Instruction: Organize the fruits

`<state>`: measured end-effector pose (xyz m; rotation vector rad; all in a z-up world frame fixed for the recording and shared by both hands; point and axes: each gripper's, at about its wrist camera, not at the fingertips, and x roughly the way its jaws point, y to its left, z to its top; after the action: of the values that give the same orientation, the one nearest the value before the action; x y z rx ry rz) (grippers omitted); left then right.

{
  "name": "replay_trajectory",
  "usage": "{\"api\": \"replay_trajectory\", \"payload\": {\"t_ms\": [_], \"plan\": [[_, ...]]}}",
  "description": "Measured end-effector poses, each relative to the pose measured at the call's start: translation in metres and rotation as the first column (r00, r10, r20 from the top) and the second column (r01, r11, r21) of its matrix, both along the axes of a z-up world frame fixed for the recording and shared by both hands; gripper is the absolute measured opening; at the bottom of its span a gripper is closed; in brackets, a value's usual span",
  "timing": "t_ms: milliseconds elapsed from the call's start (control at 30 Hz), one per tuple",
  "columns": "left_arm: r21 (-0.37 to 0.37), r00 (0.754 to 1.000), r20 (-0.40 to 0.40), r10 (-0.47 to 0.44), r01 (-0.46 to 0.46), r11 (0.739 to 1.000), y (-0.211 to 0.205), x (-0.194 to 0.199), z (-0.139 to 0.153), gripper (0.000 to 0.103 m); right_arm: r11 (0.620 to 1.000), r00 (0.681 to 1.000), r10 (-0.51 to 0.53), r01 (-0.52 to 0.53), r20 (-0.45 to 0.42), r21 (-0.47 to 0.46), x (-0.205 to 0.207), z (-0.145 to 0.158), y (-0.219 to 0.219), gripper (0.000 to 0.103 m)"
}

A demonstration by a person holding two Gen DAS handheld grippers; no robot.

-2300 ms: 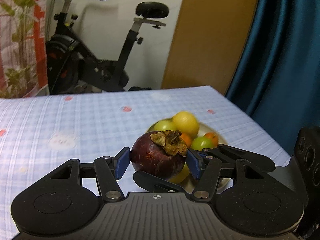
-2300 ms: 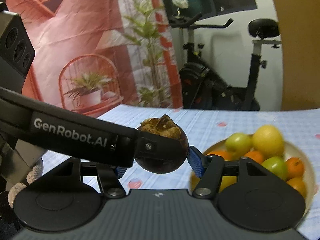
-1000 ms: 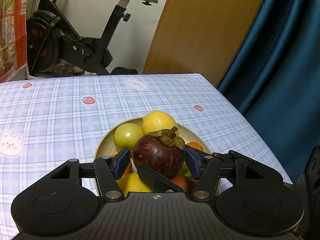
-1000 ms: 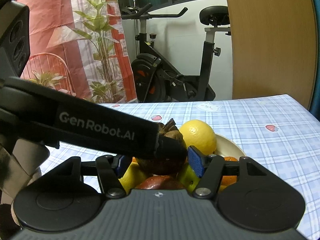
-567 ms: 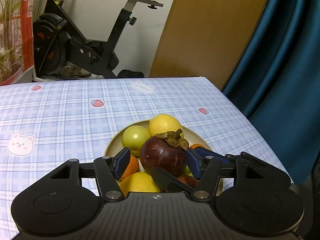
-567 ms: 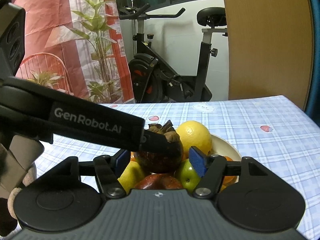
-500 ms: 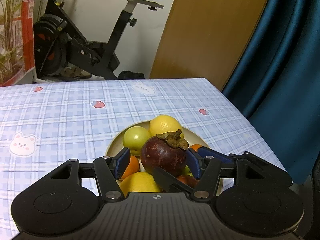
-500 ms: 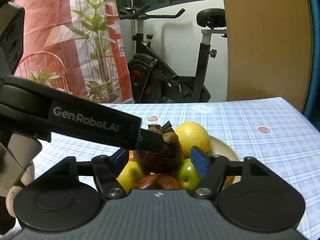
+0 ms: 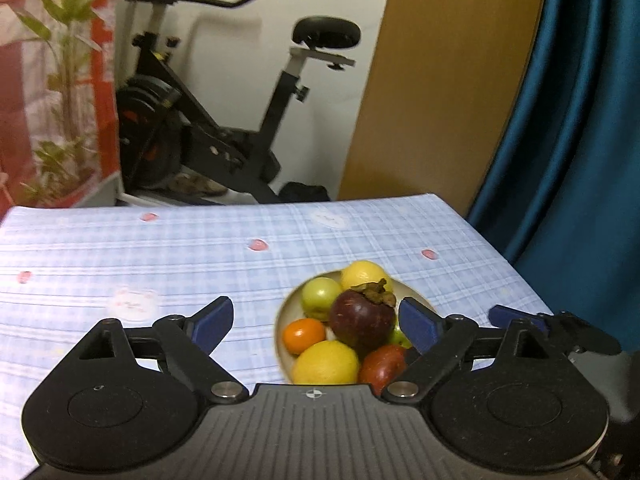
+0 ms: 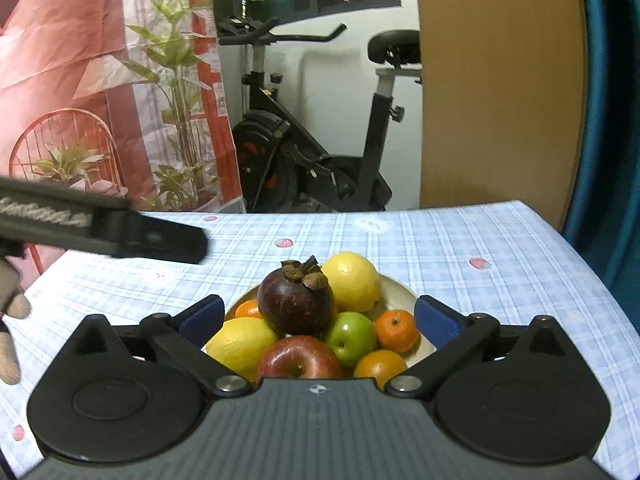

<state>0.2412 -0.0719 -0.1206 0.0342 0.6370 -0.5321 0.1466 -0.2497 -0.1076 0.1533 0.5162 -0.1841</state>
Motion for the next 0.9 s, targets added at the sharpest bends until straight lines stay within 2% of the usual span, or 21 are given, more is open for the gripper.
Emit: {"api": "replay_trajectory", "payload": {"t_ms": [200,433,633,800,900], "plan": [[0.012,0.997,0.05,0.059,-0.06,0.998,0.017,-0.024,0.02,0.092,0.998,1.0,-0.026,0.025,0.011,0.057,-0.022,0.022,-0.003,0.103],[0.046,0.983,0.121,0.139,-0.145,0.988,0.037,-0.056,0.043,0.092,0.998,0.999,-0.045,0.045,-0.002,0.047,-0.045,0.05,0.004,0.103],[0.048,0.957,0.179,0.228,-0.24,0.97,0.057,-0.086,0.066,0.092,0.998,0.999,-0.032,0.03,0.034,0.058,-0.069,0.07,0.012,0.103],[0.067,0.917,0.253,0.31,-0.336,0.939,0.066,-0.113,0.086,0.097,0.998,0.998,-0.016,0.012,0.064,0.054,-0.084,0.085,0.02,0.103],[0.052,0.906,0.265,0.329,-0.354,0.934,0.072,-0.128,0.096,0.098,0.999,0.997,-0.006,0.003,0.073,0.045,-0.088,0.091,0.026,0.103]]}}
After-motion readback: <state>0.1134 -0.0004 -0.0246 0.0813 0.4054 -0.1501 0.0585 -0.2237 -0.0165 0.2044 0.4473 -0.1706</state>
